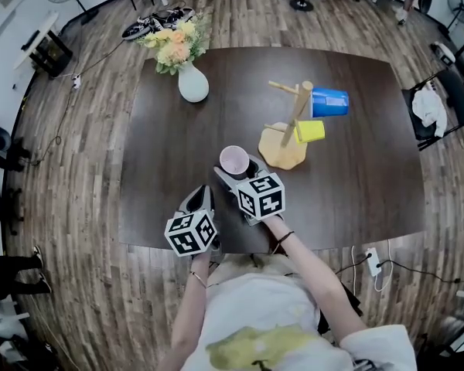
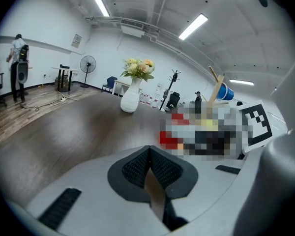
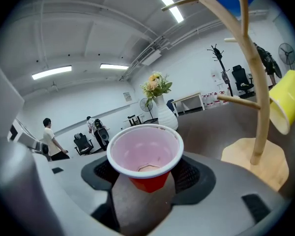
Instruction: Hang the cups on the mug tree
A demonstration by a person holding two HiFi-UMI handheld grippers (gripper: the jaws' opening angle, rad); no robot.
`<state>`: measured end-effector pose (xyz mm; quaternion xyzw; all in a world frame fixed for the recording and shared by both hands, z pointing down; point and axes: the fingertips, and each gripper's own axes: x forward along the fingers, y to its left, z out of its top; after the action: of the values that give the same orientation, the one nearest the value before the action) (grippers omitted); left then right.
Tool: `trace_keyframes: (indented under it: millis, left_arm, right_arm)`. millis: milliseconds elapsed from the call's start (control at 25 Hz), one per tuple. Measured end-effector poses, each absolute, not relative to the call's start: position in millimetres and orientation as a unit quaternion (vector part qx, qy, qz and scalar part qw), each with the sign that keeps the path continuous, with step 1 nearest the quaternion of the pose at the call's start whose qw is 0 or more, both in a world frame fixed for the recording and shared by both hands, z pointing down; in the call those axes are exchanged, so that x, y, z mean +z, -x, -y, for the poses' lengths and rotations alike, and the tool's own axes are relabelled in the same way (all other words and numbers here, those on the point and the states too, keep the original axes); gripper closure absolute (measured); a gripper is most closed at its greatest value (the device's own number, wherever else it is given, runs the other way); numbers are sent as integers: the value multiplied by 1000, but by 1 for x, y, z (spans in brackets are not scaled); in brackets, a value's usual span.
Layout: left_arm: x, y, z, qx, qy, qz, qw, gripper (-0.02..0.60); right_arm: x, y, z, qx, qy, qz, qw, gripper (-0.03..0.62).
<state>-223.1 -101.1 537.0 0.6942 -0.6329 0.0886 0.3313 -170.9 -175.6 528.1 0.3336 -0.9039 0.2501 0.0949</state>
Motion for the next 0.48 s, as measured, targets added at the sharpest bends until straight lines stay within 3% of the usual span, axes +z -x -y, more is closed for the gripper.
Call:
trace_keyframes:
  millis: [480]
  left_arm:
    - [531, 207, 113, 93, -703, 626, 325, 565]
  right_arm:
    - [515, 160, 194, 320, -351, 880, 10, 283]
